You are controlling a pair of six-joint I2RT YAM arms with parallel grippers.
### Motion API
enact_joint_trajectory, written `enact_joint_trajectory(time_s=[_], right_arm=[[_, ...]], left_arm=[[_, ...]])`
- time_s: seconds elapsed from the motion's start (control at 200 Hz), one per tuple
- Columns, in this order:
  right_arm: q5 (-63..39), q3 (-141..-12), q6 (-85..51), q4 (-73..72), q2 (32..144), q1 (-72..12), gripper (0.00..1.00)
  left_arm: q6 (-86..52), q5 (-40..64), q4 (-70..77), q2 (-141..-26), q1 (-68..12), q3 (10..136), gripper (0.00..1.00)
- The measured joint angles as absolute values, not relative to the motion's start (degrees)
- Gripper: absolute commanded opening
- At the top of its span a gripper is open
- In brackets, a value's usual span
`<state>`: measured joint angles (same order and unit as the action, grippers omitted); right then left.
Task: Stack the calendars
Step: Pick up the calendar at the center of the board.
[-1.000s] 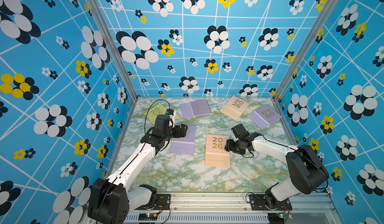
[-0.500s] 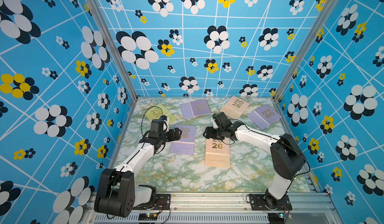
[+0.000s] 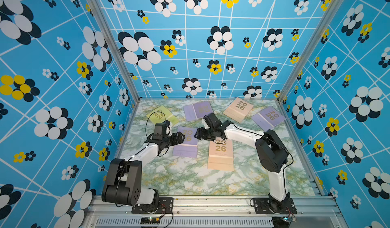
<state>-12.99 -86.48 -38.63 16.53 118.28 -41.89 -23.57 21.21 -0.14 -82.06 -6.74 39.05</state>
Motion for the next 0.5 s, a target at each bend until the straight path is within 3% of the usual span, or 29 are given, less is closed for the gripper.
enact_joint_trajectory(time_s=[0.5], right_arm=[[-13.6,-93.2,-40.1,17.5,125.4,-41.9,0.67]], left_arm=[[-24.5,20.6,1.1,-85.1,-6.7,38.7,0.89]])
